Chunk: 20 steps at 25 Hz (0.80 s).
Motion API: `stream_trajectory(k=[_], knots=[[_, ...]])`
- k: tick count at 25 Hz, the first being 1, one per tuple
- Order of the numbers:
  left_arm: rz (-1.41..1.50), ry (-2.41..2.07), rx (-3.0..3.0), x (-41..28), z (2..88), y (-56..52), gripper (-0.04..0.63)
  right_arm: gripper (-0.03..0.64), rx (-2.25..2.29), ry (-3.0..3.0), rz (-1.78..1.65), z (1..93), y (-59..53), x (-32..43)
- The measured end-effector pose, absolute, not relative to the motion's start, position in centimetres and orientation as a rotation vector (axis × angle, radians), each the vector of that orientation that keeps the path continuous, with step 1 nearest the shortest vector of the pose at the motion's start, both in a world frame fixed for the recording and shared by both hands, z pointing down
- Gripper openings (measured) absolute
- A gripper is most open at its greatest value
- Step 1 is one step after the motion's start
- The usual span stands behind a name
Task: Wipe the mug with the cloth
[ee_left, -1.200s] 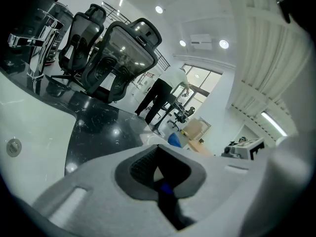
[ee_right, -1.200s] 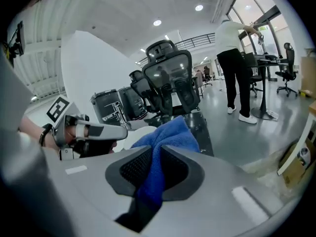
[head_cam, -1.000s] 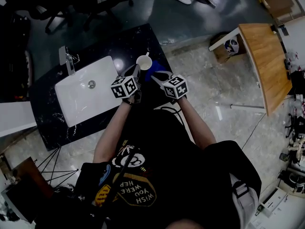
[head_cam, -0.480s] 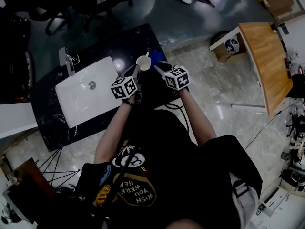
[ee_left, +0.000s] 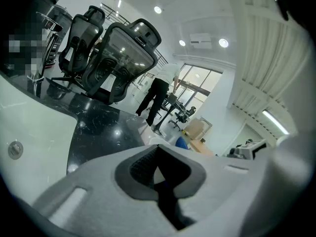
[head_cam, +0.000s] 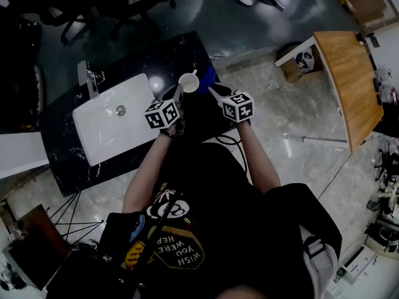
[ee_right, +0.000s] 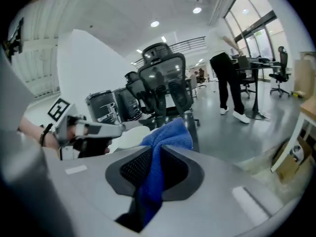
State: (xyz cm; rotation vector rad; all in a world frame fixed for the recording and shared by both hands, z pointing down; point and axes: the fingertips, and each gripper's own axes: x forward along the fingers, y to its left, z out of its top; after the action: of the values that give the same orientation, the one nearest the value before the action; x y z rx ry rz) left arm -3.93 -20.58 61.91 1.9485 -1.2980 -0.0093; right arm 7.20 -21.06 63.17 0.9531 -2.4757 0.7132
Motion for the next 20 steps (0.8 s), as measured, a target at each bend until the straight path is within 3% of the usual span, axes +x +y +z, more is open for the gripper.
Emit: stream_trajectory(k=[3, 9, 15, 20], knots=[[-0.016, -1.304, 1.939, -3.8, 61.9, -20.5, 0.002, 0.057, 0.901, -2.461, 0.712, 63.2, -22.5, 6.5], [0.008, -1.317, 1.956, -3.8, 61.7, -20.5, 0.002, 0.057, 0.518, -2.448, 0.663, 64.3, -14.3, 3.4], [0.059, -1.364, 1.986, -4.5, 60.9, -19.6, 0.002, 0.057, 0.718, -2.152, 0.343, 65.0, -16.0, 8.6], [0.072, -1.363, 1.982, -5.6, 60.6, -17.2, 0.002, 0.071, 0.82, -2.239, 0.377, 69.4, -17.4, 8.0]])
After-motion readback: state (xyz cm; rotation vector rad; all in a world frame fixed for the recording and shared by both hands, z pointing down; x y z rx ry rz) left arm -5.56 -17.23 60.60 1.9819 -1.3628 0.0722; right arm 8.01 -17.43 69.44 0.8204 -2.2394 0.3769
